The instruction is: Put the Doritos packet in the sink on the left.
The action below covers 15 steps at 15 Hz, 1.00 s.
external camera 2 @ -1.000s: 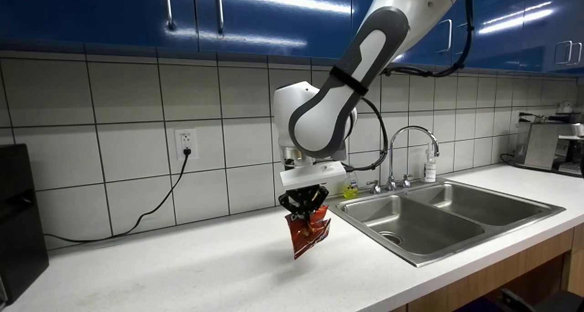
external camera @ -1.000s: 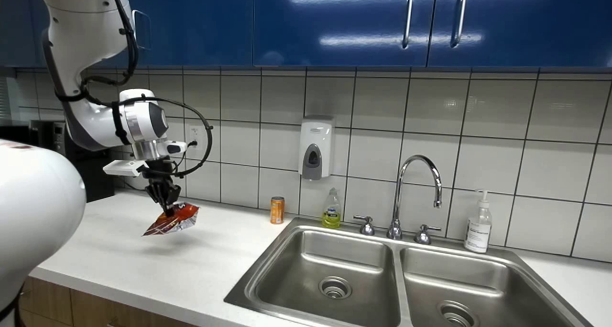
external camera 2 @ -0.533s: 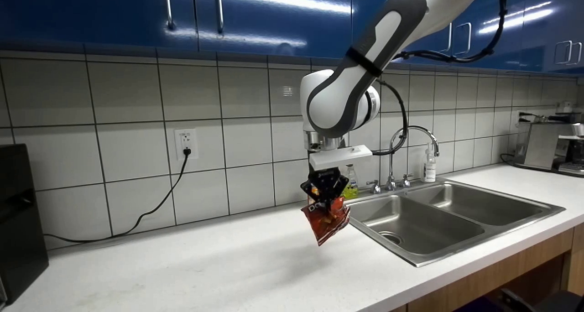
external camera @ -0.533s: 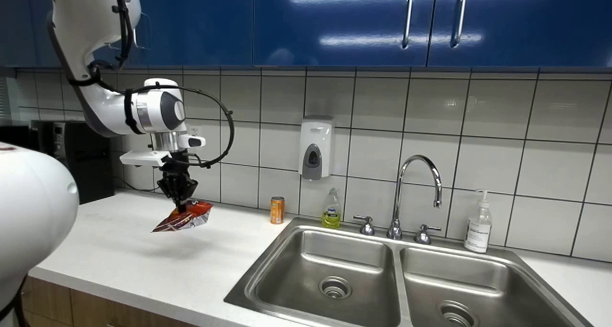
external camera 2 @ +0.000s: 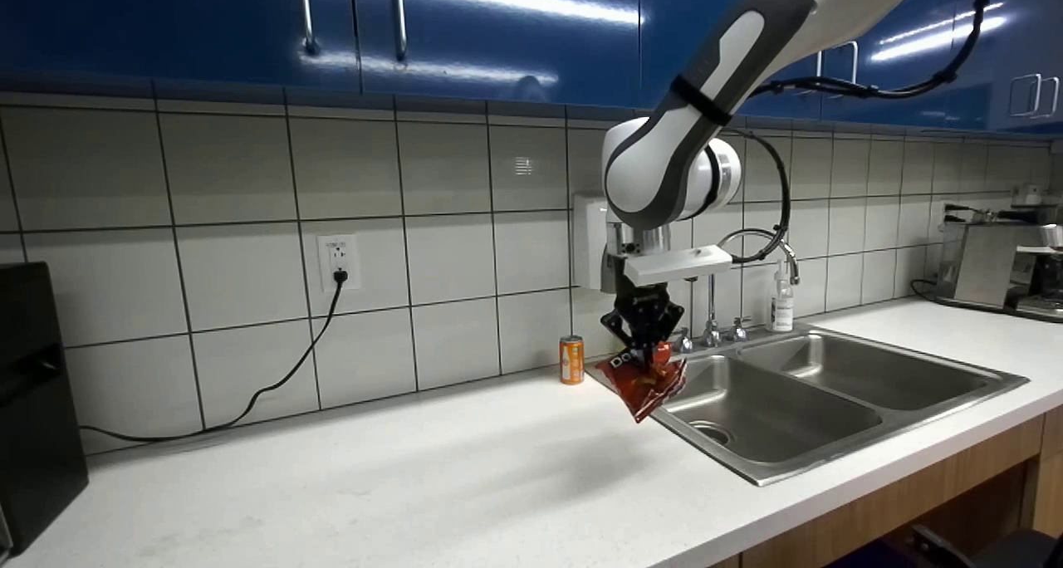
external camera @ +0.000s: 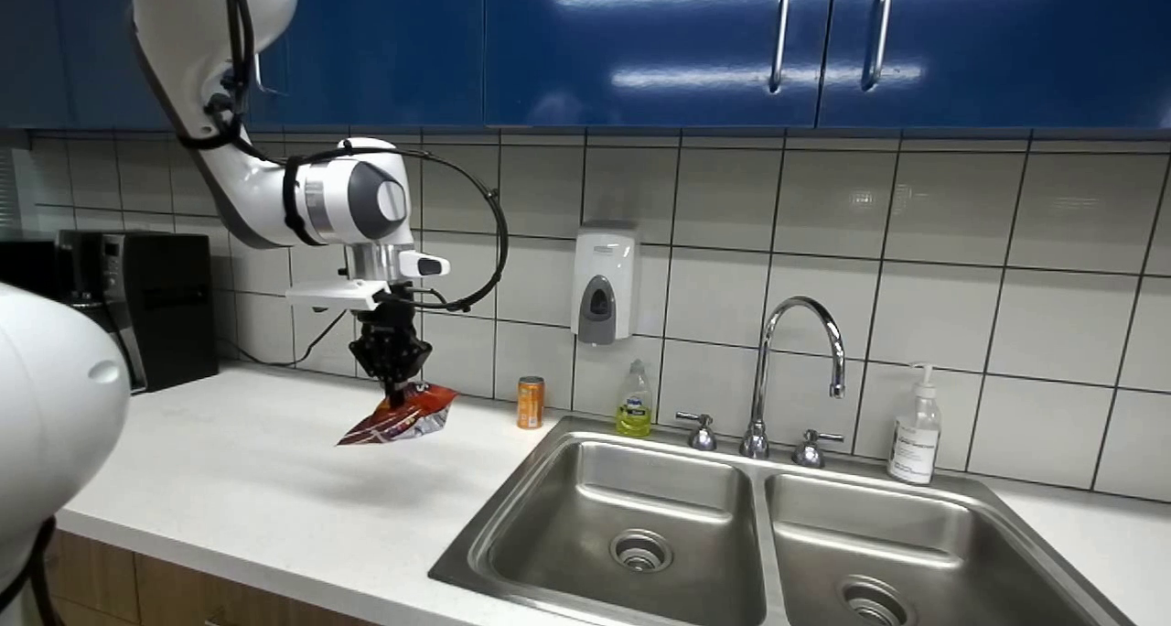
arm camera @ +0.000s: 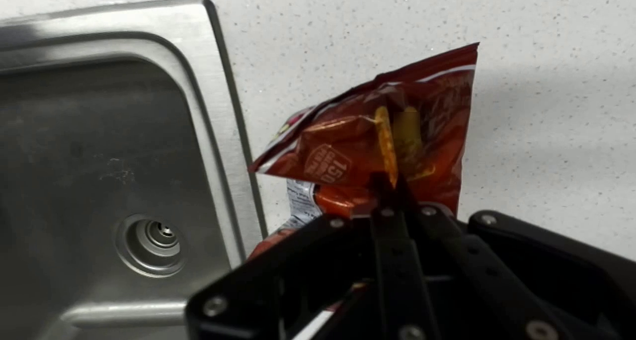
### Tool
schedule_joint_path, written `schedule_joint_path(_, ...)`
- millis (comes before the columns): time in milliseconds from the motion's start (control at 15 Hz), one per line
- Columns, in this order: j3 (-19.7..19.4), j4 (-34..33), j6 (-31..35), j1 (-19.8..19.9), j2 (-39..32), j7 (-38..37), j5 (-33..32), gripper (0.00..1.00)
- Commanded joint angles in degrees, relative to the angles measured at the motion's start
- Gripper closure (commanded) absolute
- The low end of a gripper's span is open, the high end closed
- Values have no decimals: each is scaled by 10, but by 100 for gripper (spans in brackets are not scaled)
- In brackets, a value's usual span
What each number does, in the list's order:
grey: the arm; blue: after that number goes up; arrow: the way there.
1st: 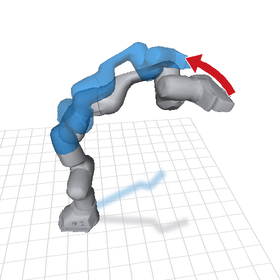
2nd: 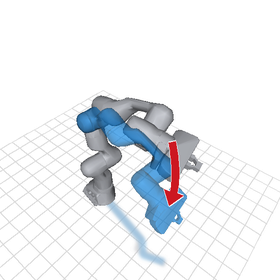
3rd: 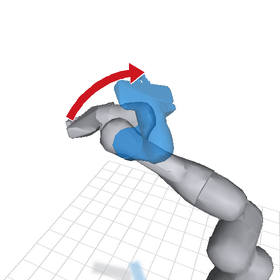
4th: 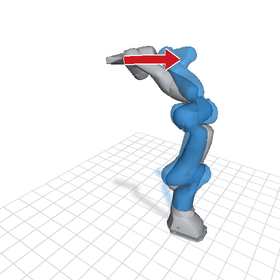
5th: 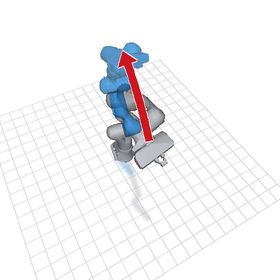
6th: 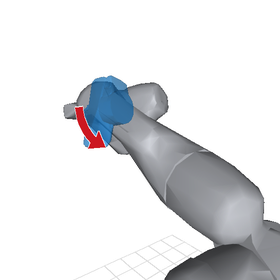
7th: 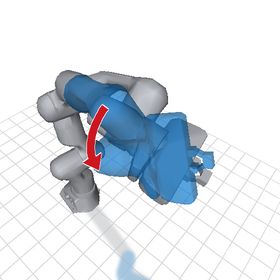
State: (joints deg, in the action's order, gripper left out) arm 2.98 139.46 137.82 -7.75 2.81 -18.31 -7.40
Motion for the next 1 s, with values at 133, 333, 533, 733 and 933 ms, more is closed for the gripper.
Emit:
schedule_joint_path(133, -29, 25, -8, 57, 35, 52, 5, 100)
schedule_joint_path(333, -54, 24, -5, 86, 32, 75, 3, 100)
schedule_joint_path(533, -78, 15, -2, 113, 22, 99, 2, 100)
schedule_joint_path(733, -102, 2, 2, 137, 9, 123, 3, 100)
schedule_joint_path(933, -121, -17, 6, 156, -12, 141, 7, 100)
